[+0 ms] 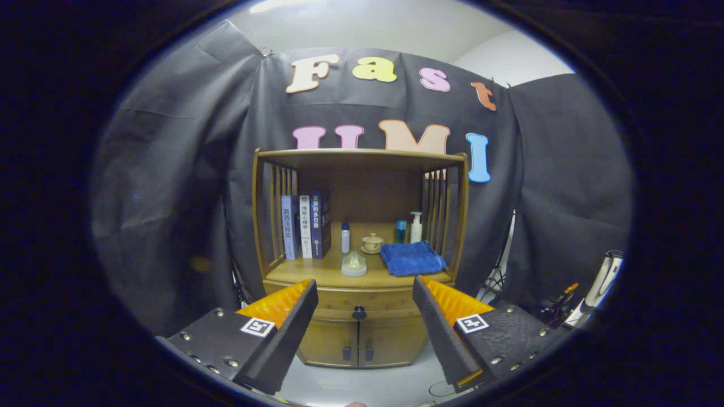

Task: Pull open the drawer, take out the items inside it, and place them on the countertop above the cabinet.

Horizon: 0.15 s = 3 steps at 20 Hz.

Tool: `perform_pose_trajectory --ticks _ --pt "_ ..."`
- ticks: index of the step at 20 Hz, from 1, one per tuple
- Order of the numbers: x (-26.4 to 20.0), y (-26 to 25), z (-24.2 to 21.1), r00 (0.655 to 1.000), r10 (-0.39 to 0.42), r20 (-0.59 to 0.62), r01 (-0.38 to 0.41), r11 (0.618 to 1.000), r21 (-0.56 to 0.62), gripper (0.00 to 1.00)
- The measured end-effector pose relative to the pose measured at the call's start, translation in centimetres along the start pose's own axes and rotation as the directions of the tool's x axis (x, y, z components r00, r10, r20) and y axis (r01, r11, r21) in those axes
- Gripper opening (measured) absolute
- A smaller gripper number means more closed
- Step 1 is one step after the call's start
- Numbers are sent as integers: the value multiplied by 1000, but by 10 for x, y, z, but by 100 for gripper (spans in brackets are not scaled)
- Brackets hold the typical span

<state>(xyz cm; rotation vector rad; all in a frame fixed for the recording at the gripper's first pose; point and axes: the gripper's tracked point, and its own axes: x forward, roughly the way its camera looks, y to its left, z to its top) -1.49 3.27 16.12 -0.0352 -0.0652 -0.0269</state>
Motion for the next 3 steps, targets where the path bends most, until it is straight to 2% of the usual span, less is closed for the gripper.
perform_pose_trajectory --ticks 3 --pt "4 -5 0 1000 -9 21 8 1000 10 100"
